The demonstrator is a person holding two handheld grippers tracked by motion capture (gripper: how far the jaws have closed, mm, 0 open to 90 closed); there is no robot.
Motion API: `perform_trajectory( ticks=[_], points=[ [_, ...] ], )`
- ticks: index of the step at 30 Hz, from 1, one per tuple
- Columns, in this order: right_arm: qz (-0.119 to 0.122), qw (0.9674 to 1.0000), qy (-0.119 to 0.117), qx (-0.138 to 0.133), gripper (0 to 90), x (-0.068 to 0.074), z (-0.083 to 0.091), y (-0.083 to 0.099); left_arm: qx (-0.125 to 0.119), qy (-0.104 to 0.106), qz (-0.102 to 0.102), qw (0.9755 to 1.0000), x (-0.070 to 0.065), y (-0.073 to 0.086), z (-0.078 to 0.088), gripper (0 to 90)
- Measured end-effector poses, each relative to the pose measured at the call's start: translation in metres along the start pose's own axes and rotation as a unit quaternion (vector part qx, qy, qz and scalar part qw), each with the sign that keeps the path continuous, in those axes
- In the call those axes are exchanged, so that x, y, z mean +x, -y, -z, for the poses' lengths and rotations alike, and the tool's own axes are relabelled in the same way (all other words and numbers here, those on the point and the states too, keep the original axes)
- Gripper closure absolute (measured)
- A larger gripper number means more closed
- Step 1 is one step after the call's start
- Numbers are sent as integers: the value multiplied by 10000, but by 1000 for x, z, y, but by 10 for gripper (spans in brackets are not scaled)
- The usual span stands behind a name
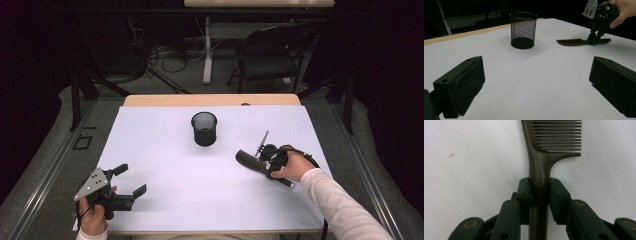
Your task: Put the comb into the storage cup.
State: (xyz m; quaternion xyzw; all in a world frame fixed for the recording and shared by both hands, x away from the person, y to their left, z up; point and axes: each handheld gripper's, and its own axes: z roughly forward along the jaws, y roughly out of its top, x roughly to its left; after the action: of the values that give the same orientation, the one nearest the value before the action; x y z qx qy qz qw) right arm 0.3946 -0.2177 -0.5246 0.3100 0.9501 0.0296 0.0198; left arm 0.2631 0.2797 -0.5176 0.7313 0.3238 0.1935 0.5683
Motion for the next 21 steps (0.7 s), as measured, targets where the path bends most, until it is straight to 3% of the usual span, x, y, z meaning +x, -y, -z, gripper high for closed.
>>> perform_trajectory(
  ticks=[9,15,21],
  points=[
    [-61,10000,-15,-41,725,-1,-1,0,2,1,-2,10000,0,0,0,4],
    [2,10000,3,68,725,-1,1,0,3,-8,-2,10000,0,0,0,4],
    [-39,9999,49,-130,726,0,1,0,8,6,5,10000,0,0,0,4]
  ],
)
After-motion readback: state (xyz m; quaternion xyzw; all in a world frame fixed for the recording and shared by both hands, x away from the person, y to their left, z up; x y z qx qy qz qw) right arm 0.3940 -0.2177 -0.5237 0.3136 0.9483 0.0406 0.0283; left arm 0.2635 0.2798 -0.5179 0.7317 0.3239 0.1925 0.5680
